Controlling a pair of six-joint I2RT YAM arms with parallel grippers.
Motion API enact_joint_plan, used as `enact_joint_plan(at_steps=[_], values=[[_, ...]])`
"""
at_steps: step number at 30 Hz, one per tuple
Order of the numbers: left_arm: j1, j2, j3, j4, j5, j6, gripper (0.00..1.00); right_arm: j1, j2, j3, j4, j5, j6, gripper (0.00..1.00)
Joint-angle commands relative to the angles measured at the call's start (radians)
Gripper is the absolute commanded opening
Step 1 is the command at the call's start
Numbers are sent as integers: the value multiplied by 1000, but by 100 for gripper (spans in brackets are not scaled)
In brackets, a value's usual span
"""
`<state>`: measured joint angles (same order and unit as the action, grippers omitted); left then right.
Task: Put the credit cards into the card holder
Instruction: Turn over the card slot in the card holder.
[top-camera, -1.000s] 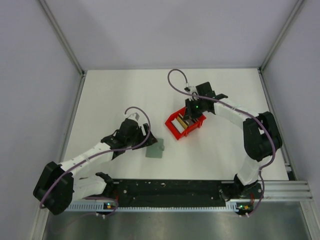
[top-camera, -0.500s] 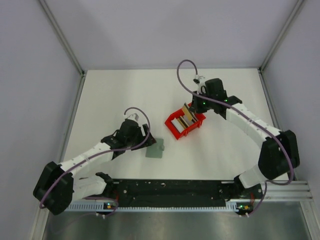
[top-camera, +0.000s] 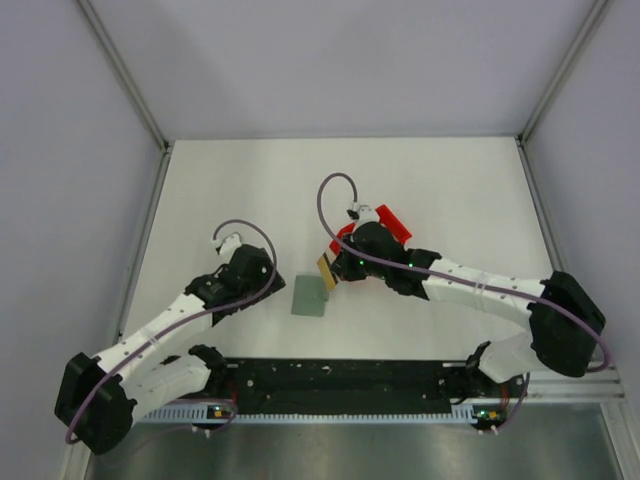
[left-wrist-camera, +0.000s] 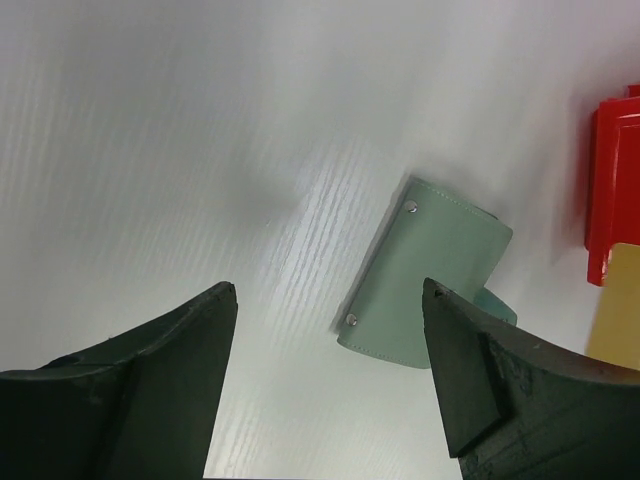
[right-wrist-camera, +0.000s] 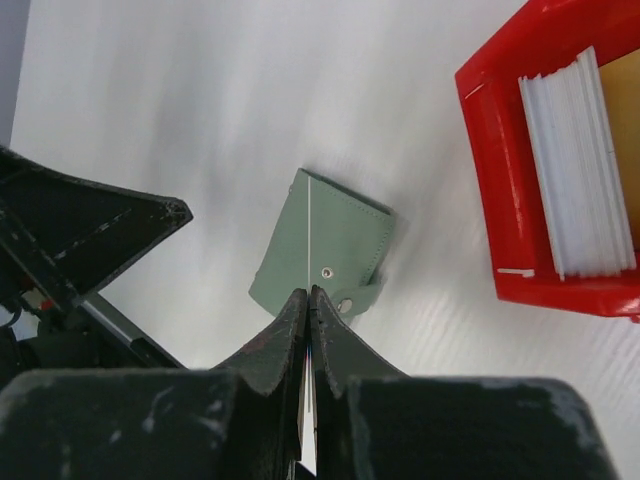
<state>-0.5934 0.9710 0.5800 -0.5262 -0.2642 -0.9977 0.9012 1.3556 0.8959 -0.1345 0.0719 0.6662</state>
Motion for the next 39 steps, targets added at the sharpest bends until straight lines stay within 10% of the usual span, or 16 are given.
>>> enact_joint_plan(at_steps=[1, 24, 39], values=[[3, -43, 1, -60, -50, -48, 79, 76, 92, 47, 127, 92, 142, 0], [1, 0, -48, 114, 152, 94, 75, 134, 160, -58, 42, 210, 159, 0], [0, 63, -132, 285, 293, 97, 69, 133, 257, 0, 46, 28, 49, 0]])
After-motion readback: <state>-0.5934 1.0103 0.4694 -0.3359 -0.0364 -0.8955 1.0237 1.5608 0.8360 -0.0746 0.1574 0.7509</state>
